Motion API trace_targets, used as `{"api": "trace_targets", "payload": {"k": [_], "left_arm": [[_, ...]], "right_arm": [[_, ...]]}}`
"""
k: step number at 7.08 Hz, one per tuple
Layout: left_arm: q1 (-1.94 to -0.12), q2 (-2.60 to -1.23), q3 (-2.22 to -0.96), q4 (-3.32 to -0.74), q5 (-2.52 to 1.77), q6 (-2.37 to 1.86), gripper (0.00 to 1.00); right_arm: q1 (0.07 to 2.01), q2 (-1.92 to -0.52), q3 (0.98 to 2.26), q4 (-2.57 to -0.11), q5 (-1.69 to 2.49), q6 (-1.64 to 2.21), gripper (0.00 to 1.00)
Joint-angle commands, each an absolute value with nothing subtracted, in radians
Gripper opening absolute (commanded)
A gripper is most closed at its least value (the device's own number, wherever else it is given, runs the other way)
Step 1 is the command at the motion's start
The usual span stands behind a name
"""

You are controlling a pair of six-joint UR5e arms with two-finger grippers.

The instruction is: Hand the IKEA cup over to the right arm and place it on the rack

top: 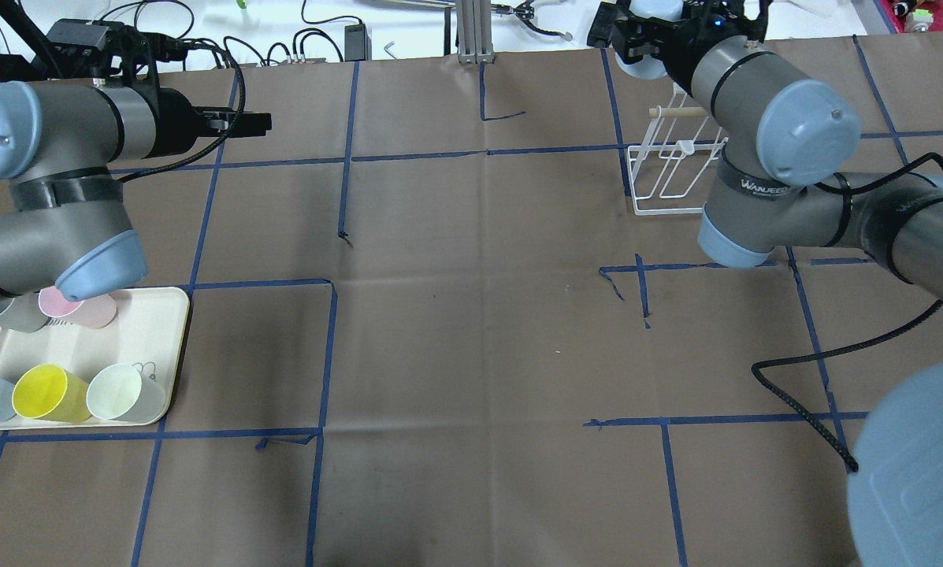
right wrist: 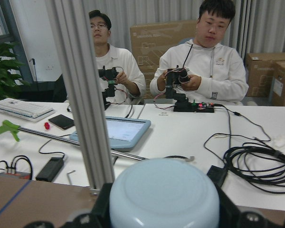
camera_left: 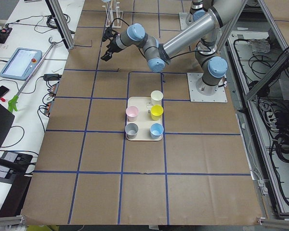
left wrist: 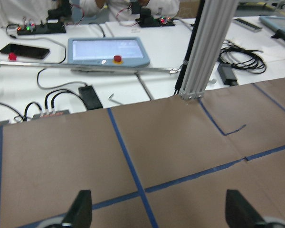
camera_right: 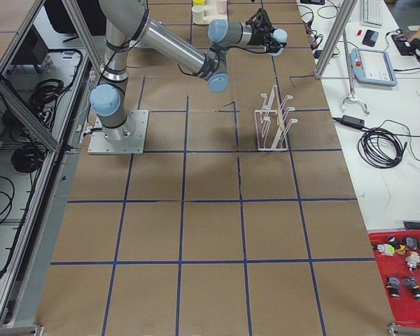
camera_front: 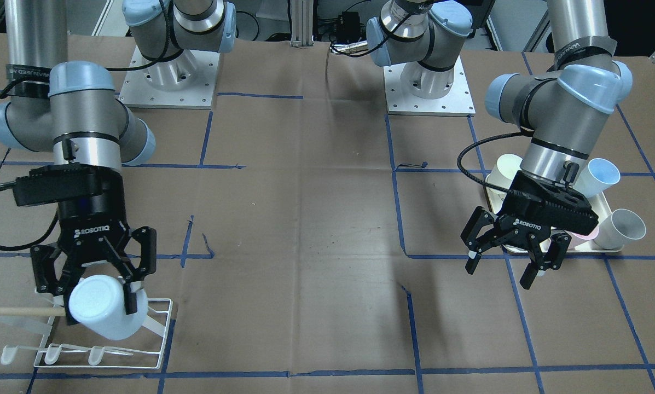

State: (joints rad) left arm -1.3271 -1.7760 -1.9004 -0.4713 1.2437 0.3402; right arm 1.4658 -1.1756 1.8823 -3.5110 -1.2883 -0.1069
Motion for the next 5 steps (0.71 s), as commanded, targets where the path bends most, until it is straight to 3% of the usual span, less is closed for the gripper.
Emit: {"api": "trace_targets", "payload": {"k": [1, 3, 5], "left_arm": [[-1.406, -1.763, -1.771, -0.829, 1.443, 0.309, 0.99], [-1.429, -1.683, -1.647, -1.243, 1.465, 0.133, 0.99], [-1.497, -1.599, -1.606, -1.448, 1.524, 0.049, 0.99]], "right_arm": [[1.437, -1.096, 1.808, -3.511, -1.293, -0.137, 0.23], [1.436, -1.005, 1.752, -3.513, -1.281, -0.135, 0.23], [1.416, -0.979, 1.733, -3.511, -1.281, -0.135, 0.23]]}}
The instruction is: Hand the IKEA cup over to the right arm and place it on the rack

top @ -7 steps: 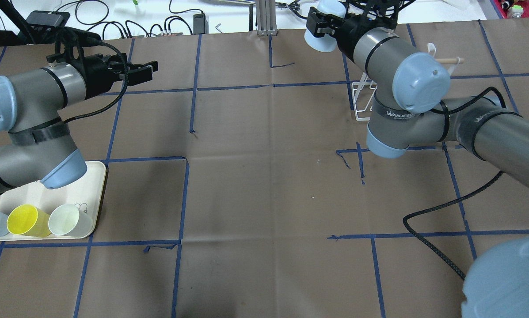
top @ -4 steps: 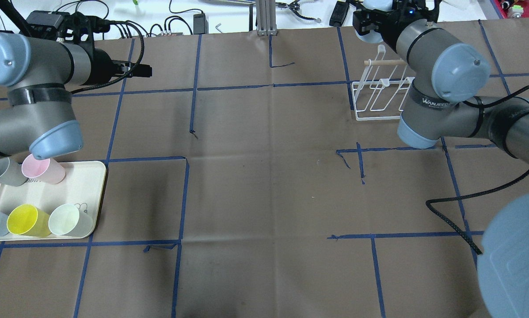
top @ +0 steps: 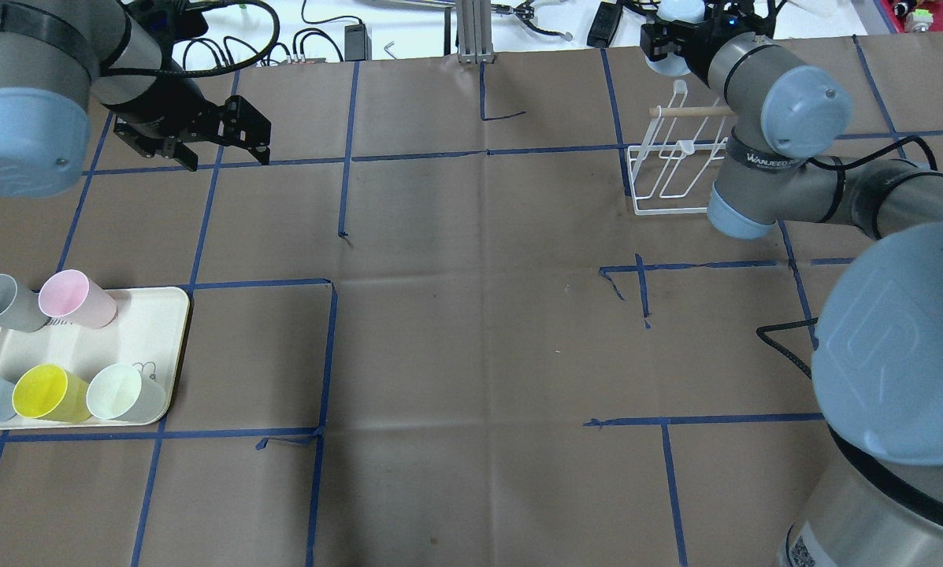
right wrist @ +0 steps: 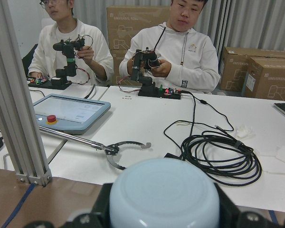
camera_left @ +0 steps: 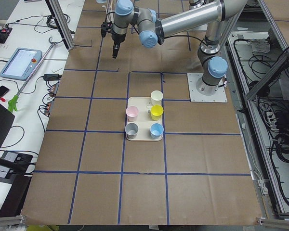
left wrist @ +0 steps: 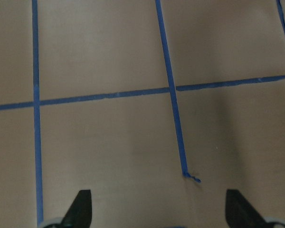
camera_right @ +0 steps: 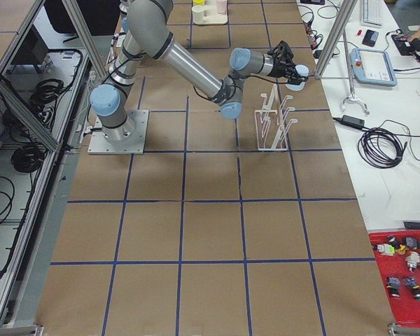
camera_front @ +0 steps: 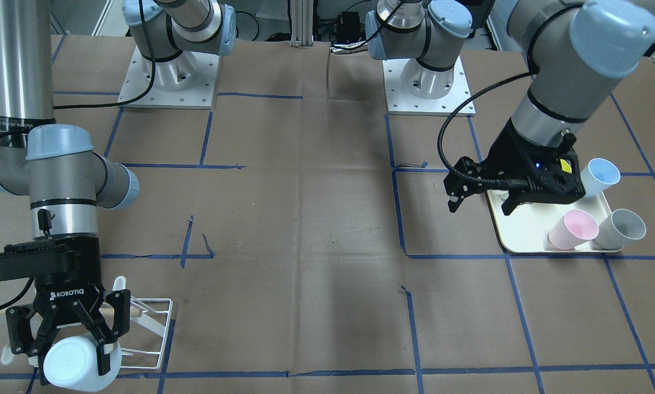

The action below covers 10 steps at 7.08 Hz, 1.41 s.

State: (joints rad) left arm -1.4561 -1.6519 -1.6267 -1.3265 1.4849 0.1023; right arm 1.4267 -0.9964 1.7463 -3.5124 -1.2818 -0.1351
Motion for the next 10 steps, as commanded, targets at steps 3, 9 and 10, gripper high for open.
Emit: {"api": "trace_targets", "payload": {"k": [3, 9, 10], "left_arm": [[-1.526, -1.519, -1.666, -1.474, 1.528, 0.048, 0.99], [-1.526, -1.523, -1.66, -1.462, 1.554, 0.052, 0.99], [-1.526, -1.523, -1.661, -1.46, 1.554, 0.055, 0.99]], "right_arm": [[1.408, -0.977, 1.778, -3.517, -1.279, -0.133, 0.23], [1.408, -0.966, 1.816, -3.517, -1.284, -0.114, 1.0], [1.408, -0.969, 1.816, -3.513, -1.284, -0.114, 1.0]]}}
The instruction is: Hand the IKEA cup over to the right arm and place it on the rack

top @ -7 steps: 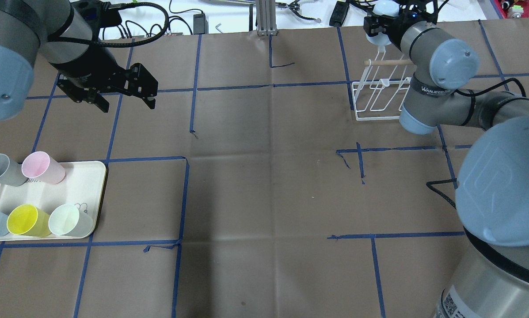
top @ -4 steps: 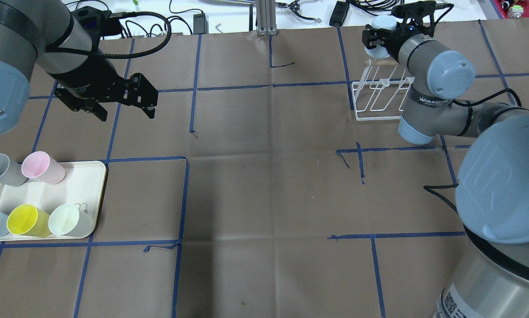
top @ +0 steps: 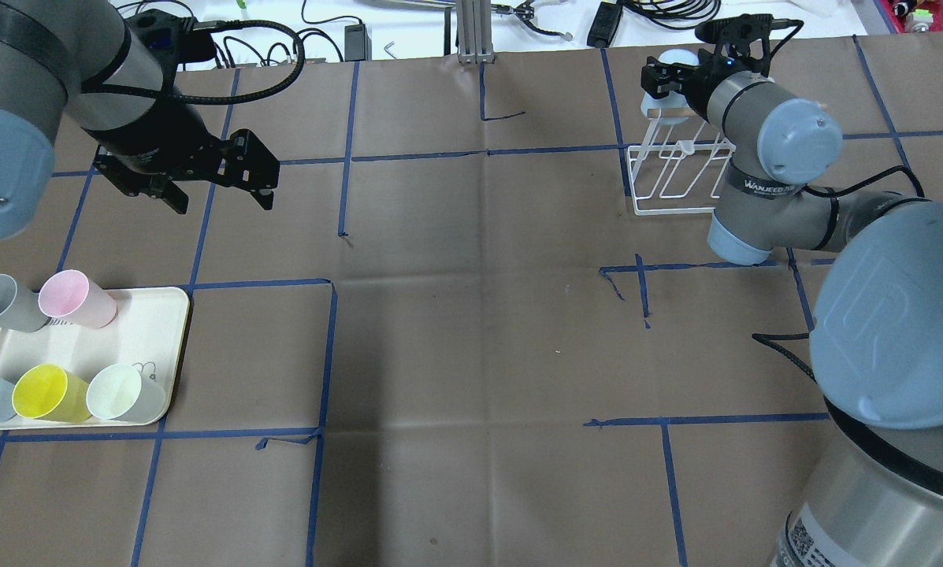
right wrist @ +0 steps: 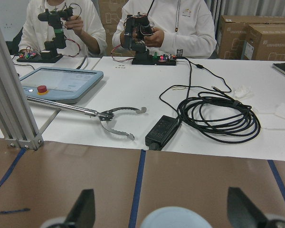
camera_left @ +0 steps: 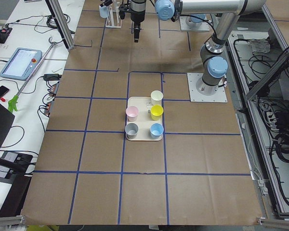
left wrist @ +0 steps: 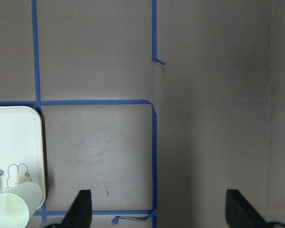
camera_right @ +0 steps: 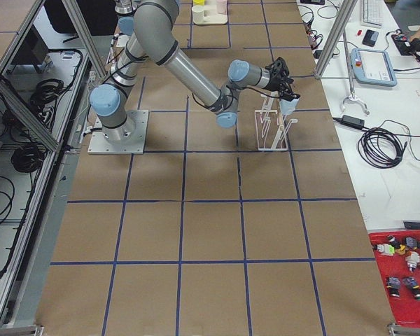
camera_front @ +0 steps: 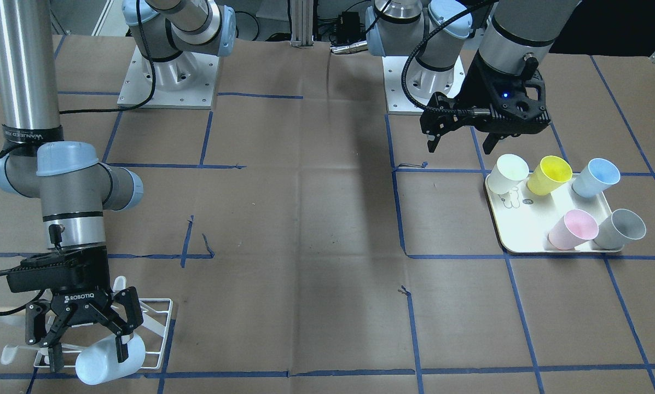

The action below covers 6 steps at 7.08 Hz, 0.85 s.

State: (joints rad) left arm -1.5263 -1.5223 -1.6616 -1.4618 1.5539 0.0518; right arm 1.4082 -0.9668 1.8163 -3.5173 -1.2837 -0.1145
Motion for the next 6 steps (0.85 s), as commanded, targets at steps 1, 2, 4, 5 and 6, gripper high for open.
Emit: {"api": "trace_targets", "payload": {"k": [1, 2, 4, 5, 6], "left_arm": [[-1.526, -1.526, -1.661, -1.453, 1.554, 0.057, 0.99], [-1.529, -1.531, -1.664, -1.453, 1.554, 0.06, 0.99], [-1.548, -1.535, -1.666, -1.454, 1.554, 0.06, 0.99], [-1.551, -1.537, -1.664, -1.453, 1.555, 0.06, 0.99], [-1.551, -1.539, -1.666, -1.454, 1.562, 0.061, 0.99]], "right_arm": [[1.41, -0.973, 1.81, -3.513, -1.282, -0.114, 1.0], [1.411, -0.992, 1.801, -3.511, -1.279, -0.114, 1.0], [1.417, -1.096, 1.802, -3.493, -1.269, -0.112, 1.0], [1.417, -1.168, 1.799, -3.332, -1.27, -0.113, 1.0], [1.419, -1.254, 1.799, -3.197, -1.269, -0.112, 1.0]]}}
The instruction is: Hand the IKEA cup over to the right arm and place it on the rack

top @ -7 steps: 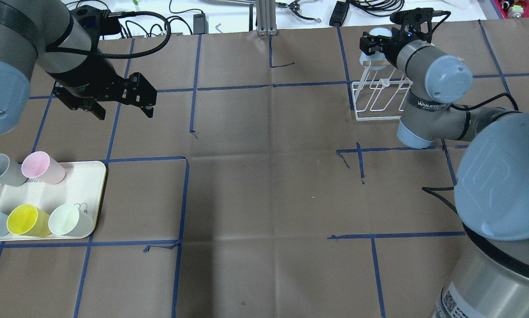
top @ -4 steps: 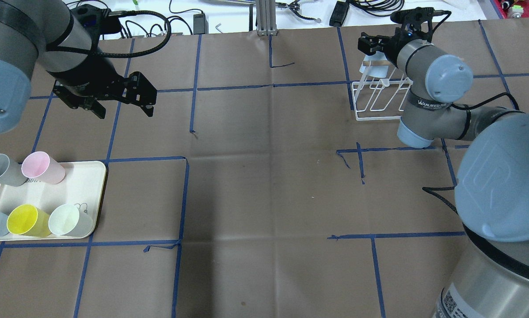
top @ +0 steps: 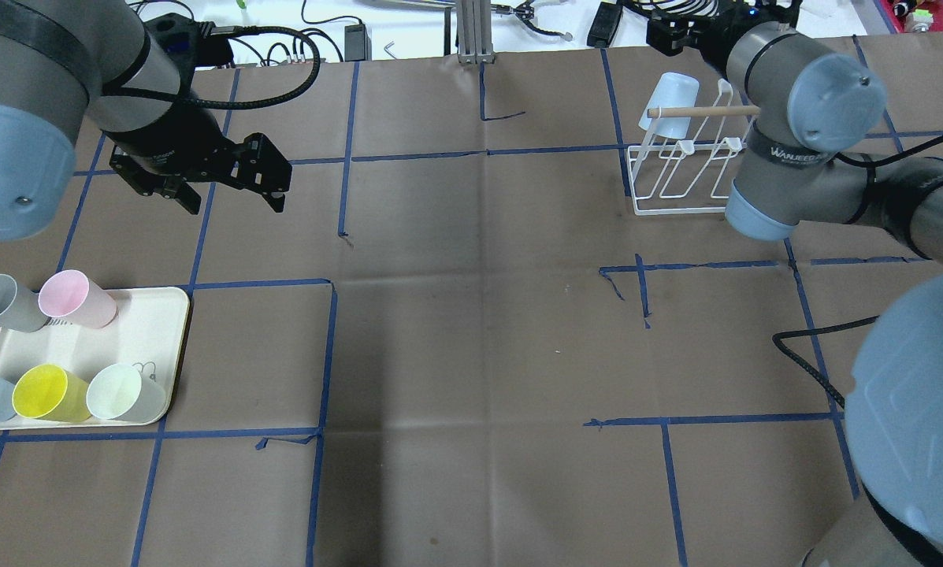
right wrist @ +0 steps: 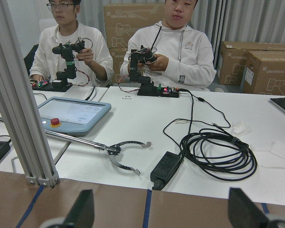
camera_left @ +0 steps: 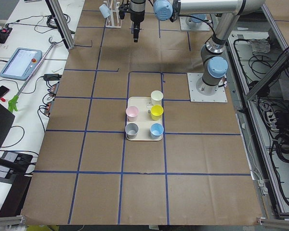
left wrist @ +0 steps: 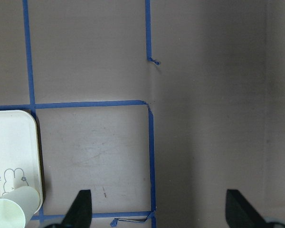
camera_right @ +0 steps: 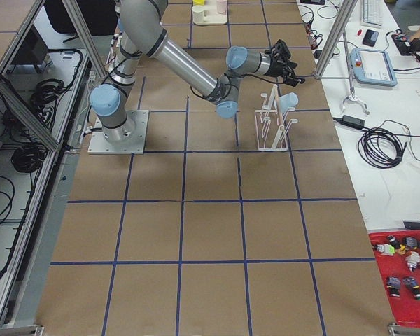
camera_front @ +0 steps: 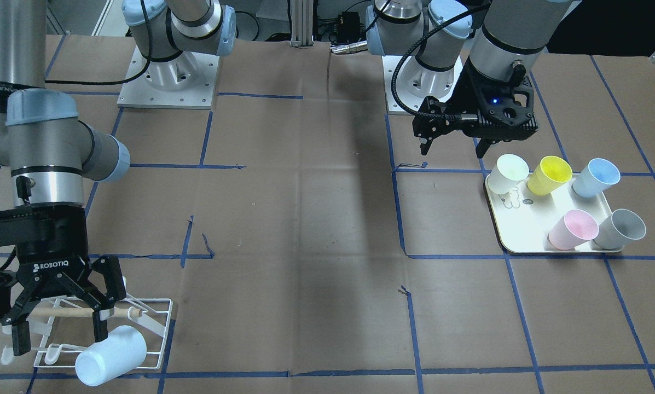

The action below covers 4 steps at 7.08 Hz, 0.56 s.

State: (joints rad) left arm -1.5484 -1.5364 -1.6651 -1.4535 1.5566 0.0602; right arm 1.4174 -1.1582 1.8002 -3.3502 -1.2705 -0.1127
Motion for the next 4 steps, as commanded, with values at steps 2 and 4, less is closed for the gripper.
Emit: {"api": "trace_targets", "payload": {"k": [2, 4], "left_arm": [[-1.551, -1.546, -1.663, -1.447, 1.582, 0.061, 0.99], [-1.551, -1.548, -1.657, -1.445, 1.582, 0.063, 0.99]], "right_arm": [[1.483, -1.333, 1.805, -3.067, -1.218, 0.122, 1.0], [1.564, -1.338, 1.836, -3.082, -1.201, 0.482, 1.0]]}}
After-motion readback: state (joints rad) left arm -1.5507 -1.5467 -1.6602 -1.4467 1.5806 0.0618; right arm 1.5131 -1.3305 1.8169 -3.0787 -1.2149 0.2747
